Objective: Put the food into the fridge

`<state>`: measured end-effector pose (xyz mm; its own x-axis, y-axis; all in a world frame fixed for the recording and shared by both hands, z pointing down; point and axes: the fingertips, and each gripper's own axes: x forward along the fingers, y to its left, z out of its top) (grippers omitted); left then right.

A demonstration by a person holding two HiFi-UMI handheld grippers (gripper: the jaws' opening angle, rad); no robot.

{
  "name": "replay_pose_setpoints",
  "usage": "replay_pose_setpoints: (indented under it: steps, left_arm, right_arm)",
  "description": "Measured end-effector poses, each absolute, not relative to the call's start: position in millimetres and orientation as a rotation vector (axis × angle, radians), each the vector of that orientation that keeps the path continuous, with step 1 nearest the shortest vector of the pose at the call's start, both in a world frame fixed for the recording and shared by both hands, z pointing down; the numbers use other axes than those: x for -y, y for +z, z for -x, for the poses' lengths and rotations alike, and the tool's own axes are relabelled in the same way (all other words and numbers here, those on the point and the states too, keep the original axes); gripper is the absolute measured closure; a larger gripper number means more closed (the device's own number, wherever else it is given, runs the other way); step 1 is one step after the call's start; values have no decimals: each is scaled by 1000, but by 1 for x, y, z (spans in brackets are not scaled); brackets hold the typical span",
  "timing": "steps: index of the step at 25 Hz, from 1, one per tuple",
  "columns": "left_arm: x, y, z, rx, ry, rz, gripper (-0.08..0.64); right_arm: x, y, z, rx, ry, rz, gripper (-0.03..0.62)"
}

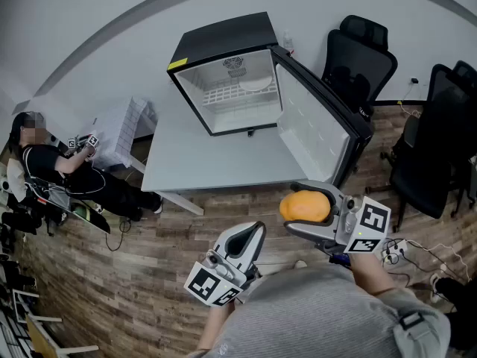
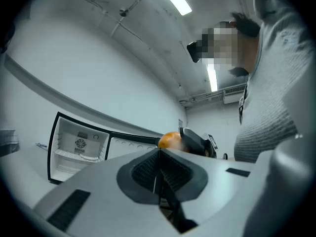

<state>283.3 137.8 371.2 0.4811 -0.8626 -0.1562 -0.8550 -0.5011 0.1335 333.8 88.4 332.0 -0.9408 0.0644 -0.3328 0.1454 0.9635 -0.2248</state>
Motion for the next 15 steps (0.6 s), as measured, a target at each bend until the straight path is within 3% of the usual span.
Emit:
replay_pose_setpoints:
  steps: [15]
  left_arm:
    - [-115, 380, -299, 1454, -318, -2673, 548]
  right_arm:
    - [-66, 334, -344, -2791, -379, -95, 259]
